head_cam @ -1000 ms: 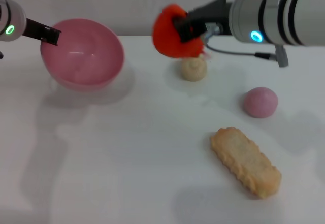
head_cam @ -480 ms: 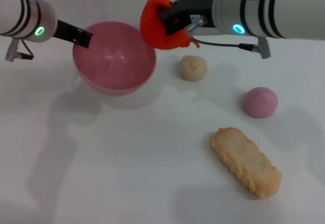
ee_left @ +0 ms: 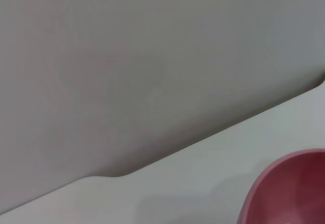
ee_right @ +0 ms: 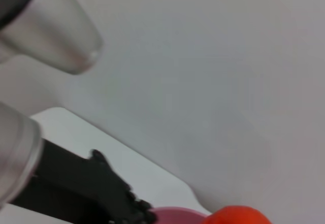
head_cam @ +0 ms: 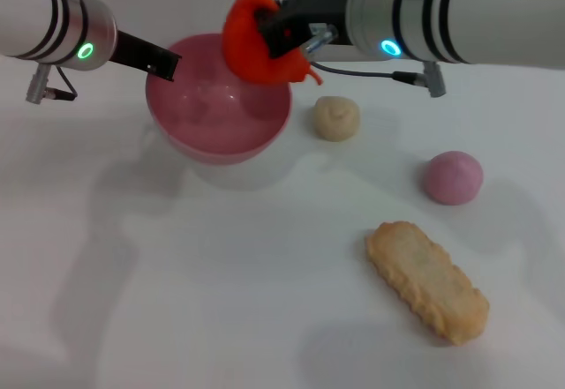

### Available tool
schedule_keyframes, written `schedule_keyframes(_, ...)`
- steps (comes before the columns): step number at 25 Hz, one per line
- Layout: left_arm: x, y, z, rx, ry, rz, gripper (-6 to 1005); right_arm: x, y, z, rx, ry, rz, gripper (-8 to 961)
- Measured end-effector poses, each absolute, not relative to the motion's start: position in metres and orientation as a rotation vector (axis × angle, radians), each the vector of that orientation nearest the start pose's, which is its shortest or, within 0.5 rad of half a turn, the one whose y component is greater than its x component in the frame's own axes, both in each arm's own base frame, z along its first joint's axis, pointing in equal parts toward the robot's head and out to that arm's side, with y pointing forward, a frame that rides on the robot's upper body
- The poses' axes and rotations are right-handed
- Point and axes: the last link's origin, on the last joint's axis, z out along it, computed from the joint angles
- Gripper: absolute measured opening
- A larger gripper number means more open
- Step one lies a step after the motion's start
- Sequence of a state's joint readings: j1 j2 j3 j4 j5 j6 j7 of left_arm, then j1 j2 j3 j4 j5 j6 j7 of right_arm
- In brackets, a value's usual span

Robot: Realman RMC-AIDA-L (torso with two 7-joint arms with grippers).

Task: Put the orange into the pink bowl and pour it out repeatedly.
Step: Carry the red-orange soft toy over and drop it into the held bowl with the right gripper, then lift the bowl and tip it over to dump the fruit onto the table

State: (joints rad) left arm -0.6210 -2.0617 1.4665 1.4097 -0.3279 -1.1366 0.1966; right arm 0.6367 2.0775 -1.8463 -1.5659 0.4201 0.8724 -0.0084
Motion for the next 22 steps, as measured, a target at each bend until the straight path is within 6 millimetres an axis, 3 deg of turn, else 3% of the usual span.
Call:
schedule_keyframes(7, -0.149, 0.416, 0.027, -2.131, -0.87, 0.135, 41, 0.037, 0.375, -0.052, -2.391, 0.603, 0.266, 64)
schedule_keyframes(14, -0.148, 0.417, 0.027, -2.138, -0.826, 0.133, 41, 0.041, 0.377, -0.047, -2.361, 0.63, 0.302, 347)
schedule_keyframes(16, -0.145, 0.417, 0.029, -2.141, -0.783, 0.128, 41, 0.049, 0.383, -0.026, -2.275, 0.676, 0.348, 424)
schedule_keyframes(18, -0.141, 0.416, 0.033, -2.143, -0.736, 0.117, 41, 0.066, 0.389, 0.007, -2.146, 0.74, 0.393, 502)
schedule_keyframes(22, -0.13, 0.41, 0.036, -2.156, -0.597, 0.091, 41, 0.119, 0.387, 0.076, -1.893, 0.916, 0.475, 672)
